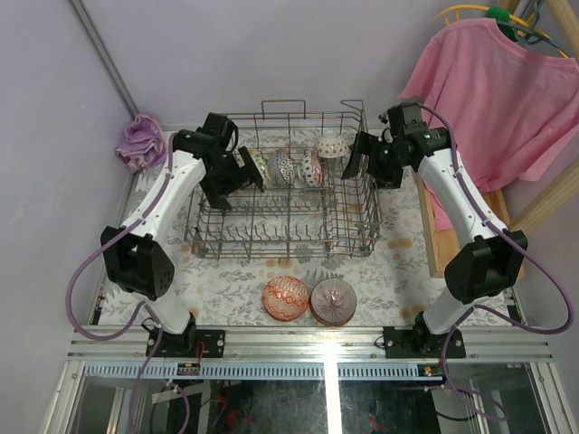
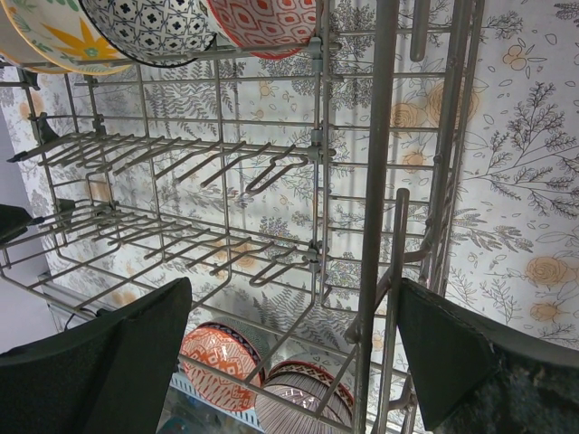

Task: Load the bowls into the dish rack
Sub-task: Adjust the dish rack at the center of the board.

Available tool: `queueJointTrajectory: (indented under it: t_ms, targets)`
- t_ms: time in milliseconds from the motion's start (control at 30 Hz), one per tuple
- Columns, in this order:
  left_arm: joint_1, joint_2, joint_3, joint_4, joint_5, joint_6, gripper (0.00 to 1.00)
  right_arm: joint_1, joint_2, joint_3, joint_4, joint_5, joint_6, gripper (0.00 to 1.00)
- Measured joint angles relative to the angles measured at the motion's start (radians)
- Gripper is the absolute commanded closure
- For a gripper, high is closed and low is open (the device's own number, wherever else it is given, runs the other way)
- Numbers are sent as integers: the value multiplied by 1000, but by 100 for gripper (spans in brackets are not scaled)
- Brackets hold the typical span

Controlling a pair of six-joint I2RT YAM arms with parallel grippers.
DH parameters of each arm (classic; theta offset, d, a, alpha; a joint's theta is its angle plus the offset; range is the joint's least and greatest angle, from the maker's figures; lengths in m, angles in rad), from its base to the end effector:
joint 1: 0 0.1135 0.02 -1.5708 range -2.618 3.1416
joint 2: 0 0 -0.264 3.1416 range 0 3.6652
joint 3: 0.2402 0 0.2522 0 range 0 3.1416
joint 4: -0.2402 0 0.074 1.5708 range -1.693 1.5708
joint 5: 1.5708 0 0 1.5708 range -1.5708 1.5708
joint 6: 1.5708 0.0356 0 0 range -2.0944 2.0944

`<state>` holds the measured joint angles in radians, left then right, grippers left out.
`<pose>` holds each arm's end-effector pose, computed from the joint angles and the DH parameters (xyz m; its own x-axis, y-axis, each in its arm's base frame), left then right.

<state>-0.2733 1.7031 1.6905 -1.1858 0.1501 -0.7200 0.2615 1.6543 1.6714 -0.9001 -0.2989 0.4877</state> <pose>0.3262 -0.0970 0.3304 -0.8848 -0.4291 -0.1817 -0.3514 0.8705 -0.3446 0.3397 0.1018 0.3573 -0.8598 0.2335 -0.4542 -0.0280 0.8665 0.4985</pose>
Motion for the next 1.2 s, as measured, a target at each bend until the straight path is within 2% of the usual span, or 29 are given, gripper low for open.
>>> queueJointTrajectory:
  t_ms: [133,633,933,1067,1100,1200]
  targets:
    - [0,-26,0,-7,2,0,0,0,0,2,-2,-2,2,0]
    - [0,-110,-46,-29,8,0,0,-2,68,101,-126,-10,-21,9]
    - [-8,-157,-87,-33,21,0,4,-2,67,102,-176,-18,-20,12]
    - [-8,-179,-107,-32,26,0,8,-2,60,102,-198,-21,-20,11]
    - [-8,-184,-111,-31,26,0,9,-2,55,102,-203,-23,-20,3]
    - [-8,-198,-124,-30,28,0,10,-2,26,101,-220,-27,-15,0]
